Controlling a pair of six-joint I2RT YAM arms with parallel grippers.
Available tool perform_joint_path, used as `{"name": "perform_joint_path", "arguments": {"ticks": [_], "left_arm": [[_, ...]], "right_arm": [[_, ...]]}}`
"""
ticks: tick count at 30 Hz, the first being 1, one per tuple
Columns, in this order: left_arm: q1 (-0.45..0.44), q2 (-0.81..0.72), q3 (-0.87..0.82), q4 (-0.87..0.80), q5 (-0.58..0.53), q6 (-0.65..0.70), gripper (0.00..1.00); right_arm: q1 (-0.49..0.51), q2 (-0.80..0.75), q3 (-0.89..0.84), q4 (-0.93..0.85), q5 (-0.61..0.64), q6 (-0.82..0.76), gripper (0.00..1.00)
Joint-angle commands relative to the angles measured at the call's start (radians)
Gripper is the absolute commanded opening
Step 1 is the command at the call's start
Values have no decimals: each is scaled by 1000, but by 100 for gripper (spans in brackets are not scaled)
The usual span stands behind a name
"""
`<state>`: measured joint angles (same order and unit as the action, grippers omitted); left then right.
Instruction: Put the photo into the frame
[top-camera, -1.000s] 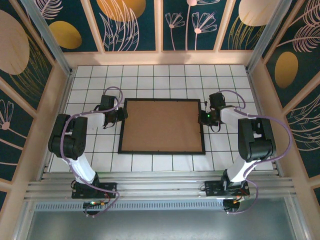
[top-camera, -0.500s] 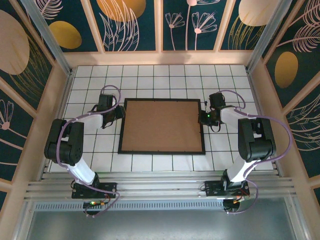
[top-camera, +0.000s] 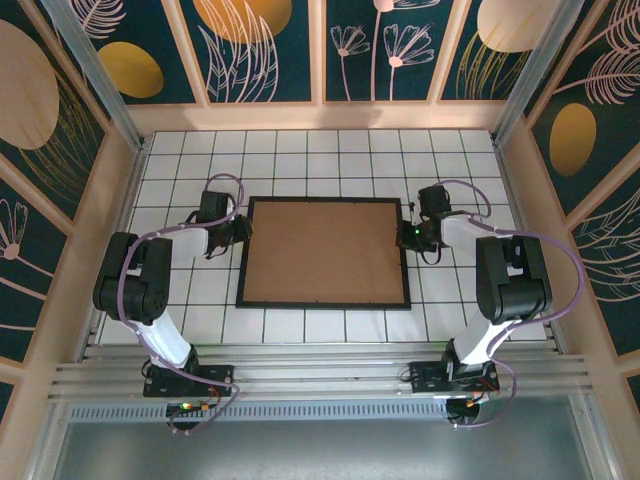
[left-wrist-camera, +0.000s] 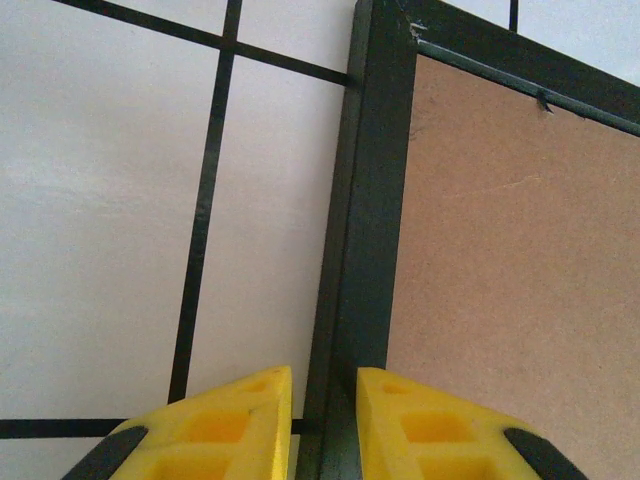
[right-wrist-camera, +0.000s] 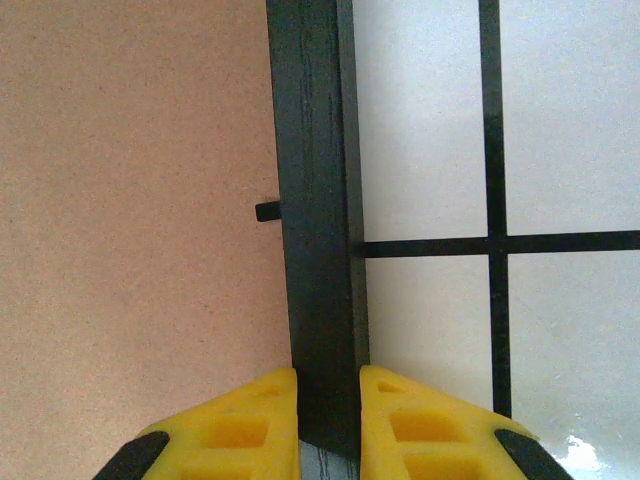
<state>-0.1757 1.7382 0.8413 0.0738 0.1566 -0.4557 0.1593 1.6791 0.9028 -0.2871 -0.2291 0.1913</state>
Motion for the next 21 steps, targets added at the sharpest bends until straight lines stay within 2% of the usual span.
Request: {"name": "perform_joint_path", "arguments": {"ticks": [1, 10, 21], "left_arm": [[-1, 19, -8, -11, 22, 15, 25], [-1, 25, -27, -2, 96, 20, 28], [-5, 38, -34, -5, 135, 34, 33]], "right_arm": [[7, 17, 16, 11, 30, -11, 18], [9, 20, 19, 8, 28, -11, 18], [21, 30, 23, 5, 29, -8, 18]]}}
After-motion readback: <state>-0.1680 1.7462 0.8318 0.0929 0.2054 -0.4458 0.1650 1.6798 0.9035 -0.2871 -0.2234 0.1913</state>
